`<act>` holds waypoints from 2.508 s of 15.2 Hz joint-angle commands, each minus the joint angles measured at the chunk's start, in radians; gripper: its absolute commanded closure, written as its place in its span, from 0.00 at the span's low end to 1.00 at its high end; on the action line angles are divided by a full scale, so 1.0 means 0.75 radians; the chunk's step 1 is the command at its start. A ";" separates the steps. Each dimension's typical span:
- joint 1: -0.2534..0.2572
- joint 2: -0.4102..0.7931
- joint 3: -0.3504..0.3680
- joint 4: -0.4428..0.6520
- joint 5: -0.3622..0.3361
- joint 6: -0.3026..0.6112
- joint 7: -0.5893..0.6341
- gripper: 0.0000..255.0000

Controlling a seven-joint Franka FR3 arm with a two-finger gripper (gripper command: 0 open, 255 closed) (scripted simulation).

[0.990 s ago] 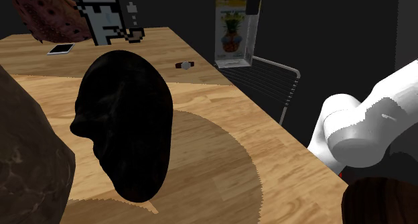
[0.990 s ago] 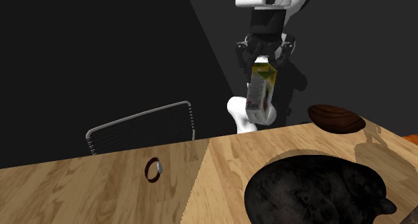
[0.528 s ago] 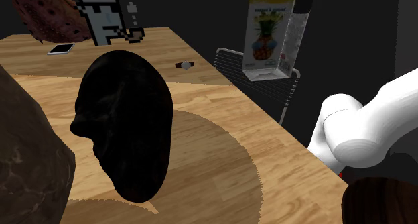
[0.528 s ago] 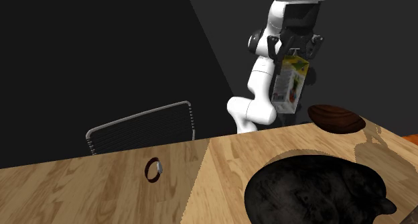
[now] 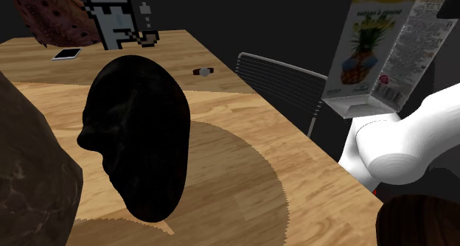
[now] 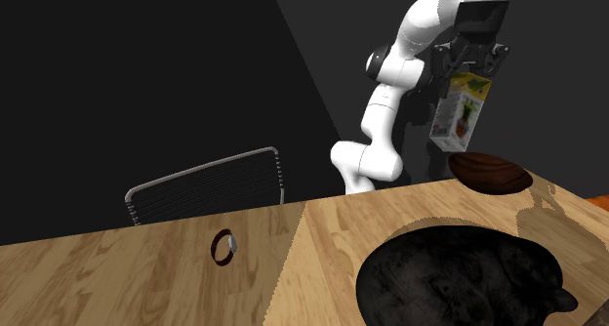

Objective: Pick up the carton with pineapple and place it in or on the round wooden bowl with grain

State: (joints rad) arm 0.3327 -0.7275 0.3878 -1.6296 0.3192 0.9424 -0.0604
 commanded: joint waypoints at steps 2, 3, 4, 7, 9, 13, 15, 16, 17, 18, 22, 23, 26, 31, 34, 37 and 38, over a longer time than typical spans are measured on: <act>0.003 -0.038 0.059 0.028 0.075 -0.040 0.100 1.00; 0.003 -0.046 0.079 0.045 0.101 -0.055 0.133 1.00; 0.002 -0.053 0.099 0.062 0.126 -0.069 0.168 1.00; -0.004 -0.069 0.161 0.124 0.207 -0.111 0.277 1.00; -0.012 -0.073 0.205 0.174 0.262 -0.136 0.354 1.00; -0.024 -0.090 0.276 0.228 0.353 -0.158 0.474 1.00; -0.011 -0.130 0.269 0.158 0.354 -0.130 0.454 1.00; -0.005 -0.150 0.266 0.124 0.355 -0.116 0.444 1.00; 0.001 -0.169 0.264 0.091 0.356 -0.103 0.435 1.00; 0.006 -0.187 0.262 0.058 0.357 -0.089 0.426 1.00; 0.027 -0.258 0.259 -0.066 0.364 -0.038 0.396 1.00; 0.032 -0.275 0.259 -0.096 0.366 -0.026 0.389 1.00; 0.046 -0.324 0.262 -0.182 0.374 0.011 0.369 1.00; 0.068 -0.401 0.271 -0.317 0.390 0.069 0.342 1.00; 0.076 -0.428 0.276 -0.365 0.397 0.090 0.333 1.00; 0.076 -0.428 0.277 -0.365 0.397 0.090 0.333 1.00; 0.076 -0.428 0.277 -0.365 0.397 0.090 0.333 1.00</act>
State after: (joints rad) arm 0.3899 -1.0485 0.5953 -1.9029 0.6167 1.0093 0.1893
